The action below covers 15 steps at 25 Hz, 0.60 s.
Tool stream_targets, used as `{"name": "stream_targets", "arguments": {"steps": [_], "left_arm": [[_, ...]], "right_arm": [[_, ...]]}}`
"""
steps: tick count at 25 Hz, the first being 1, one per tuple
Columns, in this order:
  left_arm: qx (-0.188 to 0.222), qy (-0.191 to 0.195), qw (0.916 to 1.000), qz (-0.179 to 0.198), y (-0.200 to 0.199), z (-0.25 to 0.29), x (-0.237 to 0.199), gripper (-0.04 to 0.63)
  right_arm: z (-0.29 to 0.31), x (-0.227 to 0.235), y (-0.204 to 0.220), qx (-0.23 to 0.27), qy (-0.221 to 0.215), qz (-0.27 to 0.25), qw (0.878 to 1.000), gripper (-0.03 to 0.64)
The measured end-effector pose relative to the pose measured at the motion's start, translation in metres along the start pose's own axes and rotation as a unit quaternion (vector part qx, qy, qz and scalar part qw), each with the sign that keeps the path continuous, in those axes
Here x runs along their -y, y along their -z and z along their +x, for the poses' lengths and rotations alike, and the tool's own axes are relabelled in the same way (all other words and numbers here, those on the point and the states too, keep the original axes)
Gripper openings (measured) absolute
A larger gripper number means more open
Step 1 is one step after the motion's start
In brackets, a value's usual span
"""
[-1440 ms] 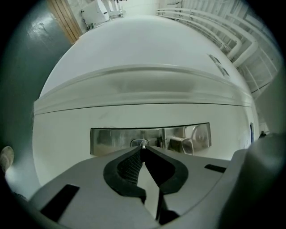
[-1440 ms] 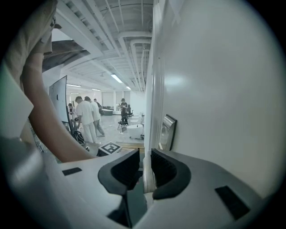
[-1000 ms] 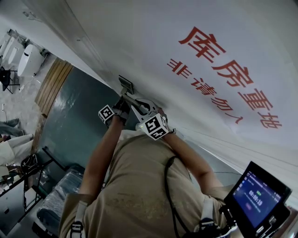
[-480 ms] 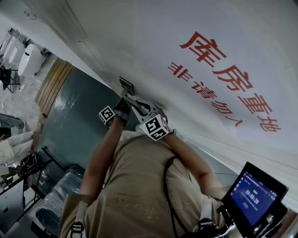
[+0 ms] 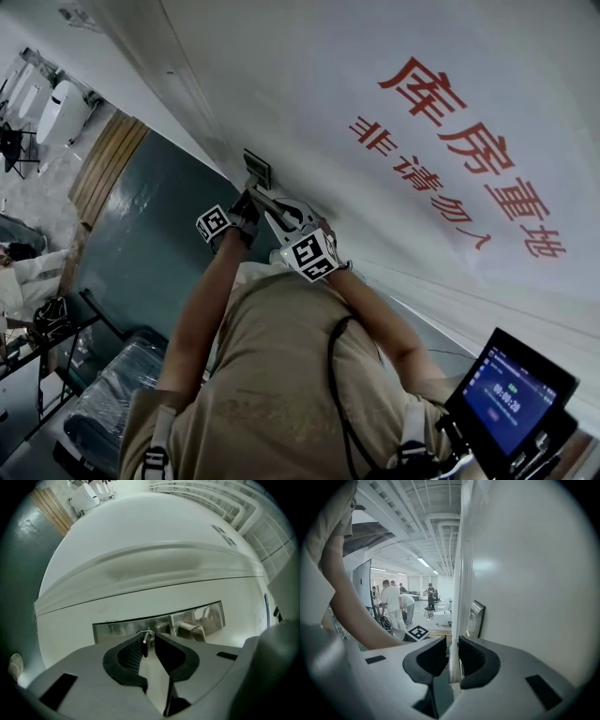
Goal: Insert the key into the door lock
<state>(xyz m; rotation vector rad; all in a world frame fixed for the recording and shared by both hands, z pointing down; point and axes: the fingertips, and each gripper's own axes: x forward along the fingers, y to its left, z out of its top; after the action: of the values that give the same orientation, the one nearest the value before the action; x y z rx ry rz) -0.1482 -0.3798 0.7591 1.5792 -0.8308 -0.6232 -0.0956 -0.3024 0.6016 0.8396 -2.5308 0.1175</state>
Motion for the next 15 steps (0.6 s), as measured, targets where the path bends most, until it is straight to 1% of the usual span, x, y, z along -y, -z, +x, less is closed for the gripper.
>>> {"name": "stream_targets", "arguments": {"steps": [2,4,6,7,8,9,11,13,15], "left_arm": [[0.002,0.000,0.9999,0.011,-0.001,-0.008,0.002,0.108],[0.017,-0.004,0.9997,0.017,-0.003,-0.024,0.001,0.142],[0.059,-0.007,0.9982,0.011,-0.014,-0.047,-0.001,0.150],[0.088,-0.012,0.9960,0.013,-0.023,-0.060,-0.002,0.150],[0.117,-0.018,0.9928,0.022,-0.033,-0.074,-0.003,0.150],[0.140,-0.027,0.9891,0.039,-0.042,-0.087,-0.002,0.150],[0.163,-0.041,0.9824,0.082,-0.053,-0.107,0.010,0.150],[0.165,-0.044,0.9780,0.120,-0.057,-0.121,0.033,0.150],[0.158,-0.044,0.9702,0.178,-0.060,-0.130,0.056,0.150]], "right_arm": [[-0.003,0.001,0.000,0.002,0.002,-0.001,1.000,0.078],[-0.005,0.002,0.001,0.002,0.004,-0.001,1.000,0.078],[-0.007,0.004,0.001,0.004,0.006,-0.002,1.000,0.078],[-0.007,0.005,0.000,0.006,0.008,-0.002,1.000,0.078],[-0.007,0.006,-0.001,0.008,0.009,-0.002,1.000,0.078],[-0.007,0.007,-0.002,0.010,0.010,-0.001,1.000,0.078],[-0.007,0.009,-0.005,0.015,0.012,0.002,1.000,0.078],[-0.008,0.011,-0.009,0.023,0.014,0.007,1.000,0.078],[-0.007,0.014,-0.014,0.031,0.017,0.010,0.999,0.078]]}}
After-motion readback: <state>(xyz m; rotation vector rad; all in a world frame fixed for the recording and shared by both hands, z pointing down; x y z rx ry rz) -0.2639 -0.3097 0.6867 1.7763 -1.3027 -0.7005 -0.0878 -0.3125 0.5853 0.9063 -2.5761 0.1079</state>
